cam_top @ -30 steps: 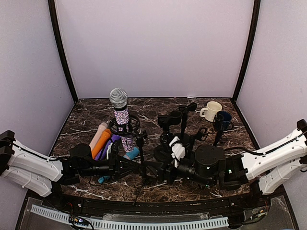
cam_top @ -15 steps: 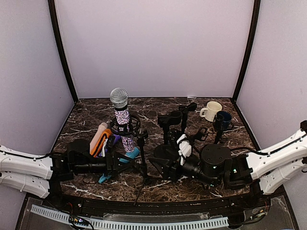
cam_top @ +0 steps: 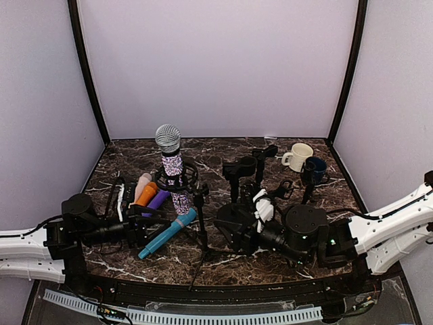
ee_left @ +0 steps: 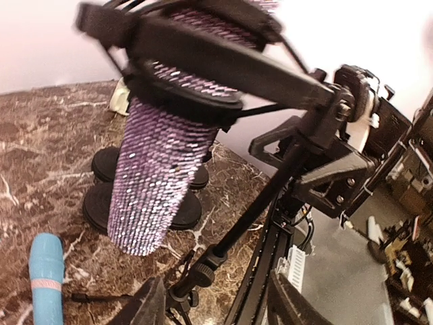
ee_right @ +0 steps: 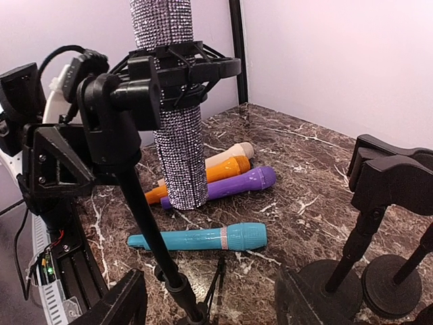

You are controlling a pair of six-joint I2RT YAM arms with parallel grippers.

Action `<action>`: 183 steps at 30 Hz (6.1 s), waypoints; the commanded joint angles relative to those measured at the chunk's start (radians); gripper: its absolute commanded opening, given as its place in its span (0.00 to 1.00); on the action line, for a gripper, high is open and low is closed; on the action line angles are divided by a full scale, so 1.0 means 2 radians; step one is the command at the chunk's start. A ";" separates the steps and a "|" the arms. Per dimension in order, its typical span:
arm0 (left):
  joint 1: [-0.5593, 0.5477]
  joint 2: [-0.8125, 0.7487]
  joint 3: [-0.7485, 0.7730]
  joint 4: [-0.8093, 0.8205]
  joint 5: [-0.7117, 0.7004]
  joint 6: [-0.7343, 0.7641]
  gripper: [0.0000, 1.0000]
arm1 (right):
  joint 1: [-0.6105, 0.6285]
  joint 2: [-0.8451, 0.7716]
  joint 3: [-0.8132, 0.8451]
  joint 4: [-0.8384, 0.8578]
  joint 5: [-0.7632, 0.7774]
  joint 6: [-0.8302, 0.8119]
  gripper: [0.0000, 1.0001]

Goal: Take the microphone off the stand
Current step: Unscrew the knob on the microphone stand.

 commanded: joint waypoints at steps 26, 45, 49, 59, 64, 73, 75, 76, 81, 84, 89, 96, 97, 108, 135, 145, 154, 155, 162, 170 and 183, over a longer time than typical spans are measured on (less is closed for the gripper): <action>-0.139 0.160 0.078 -0.011 -0.135 0.367 0.44 | -0.013 -0.008 0.003 0.013 0.017 0.019 0.65; -0.096 0.211 0.104 -0.015 -0.093 0.406 0.51 | -0.019 -0.013 -0.003 0.016 0.013 0.032 0.65; -0.095 0.224 0.111 -0.023 -0.086 0.415 0.51 | -0.020 -0.014 -0.006 0.017 0.013 0.034 0.65; -0.095 0.231 0.111 -0.029 -0.092 0.411 0.40 | -0.021 -0.021 -0.012 0.017 0.016 0.037 0.64; -0.095 0.233 0.109 -0.027 -0.096 0.411 0.37 | -0.021 -0.025 -0.015 0.019 0.017 0.039 0.63; -0.095 0.238 0.112 -0.036 -0.100 0.405 0.24 | -0.021 -0.029 -0.018 0.020 0.019 0.040 0.62; -0.095 0.238 0.111 -0.038 -0.100 0.402 0.21 | -0.021 -0.030 -0.018 0.020 0.019 0.041 0.62; -0.095 0.238 0.111 -0.038 -0.100 0.399 0.19 | -0.021 -0.030 -0.019 0.020 0.019 0.041 0.62; -0.092 0.238 0.105 -0.037 -0.084 0.377 0.15 | -0.021 -0.031 -0.017 0.019 0.016 0.042 0.62; -0.086 0.235 0.100 -0.035 -0.060 0.353 0.14 | -0.021 -0.031 -0.015 0.019 0.014 0.042 0.62; -0.068 0.231 0.085 -0.023 -0.017 0.300 0.13 | -0.021 -0.030 -0.013 0.020 0.012 0.042 0.62; -0.056 0.251 0.071 0.003 0.042 0.233 0.12 | -0.021 -0.025 -0.010 0.020 0.008 0.043 0.61; -0.055 0.253 0.067 0.007 0.051 0.219 0.12 | -0.021 -0.025 -0.009 0.021 0.008 0.044 0.61; -0.045 0.260 0.040 0.058 0.086 0.117 0.12 | -0.021 -0.023 -0.007 0.021 0.005 0.047 0.61; -0.043 0.263 -0.022 0.178 0.106 -0.088 0.10 | -0.021 -0.014 -0.004 0.028 -0.003 0.055 0.61; -0.043 0.262 -0.024 0.192 0.110 -0.140 0.10 | -0.021 -0.014 -0.005 0.029 -0.006 0.058 0.61; -0.042 0.266 -0.036 0.211 0.113 -0.191 0.10 | -0.021 -0.014 -0.007 0.029 -0.007 0.064 0.61; -0.042 0.265 -0.037 0.211 0.110 -0.195 0.10 | -0.021 -0.014 -0.007 0.029 -0.008 0.064 0.61; -0.039 0.277 -0.043 0.211 0.105 -0.207 0.10 | -0.020 -0.009 -0.001 0.036 -0.044 0.051 0.63; -0.020 0.296 -0.059 0.240 0.113 -0.207 0.10 | -0.018 0.004 0.016 0.033 -0.066 0.039 0.65; 0.001 0.312 -0.059 0.245 0.130 -0.219 0.10 | -0.021 0.071 0.070 0.037 -0.071 0.023 0.65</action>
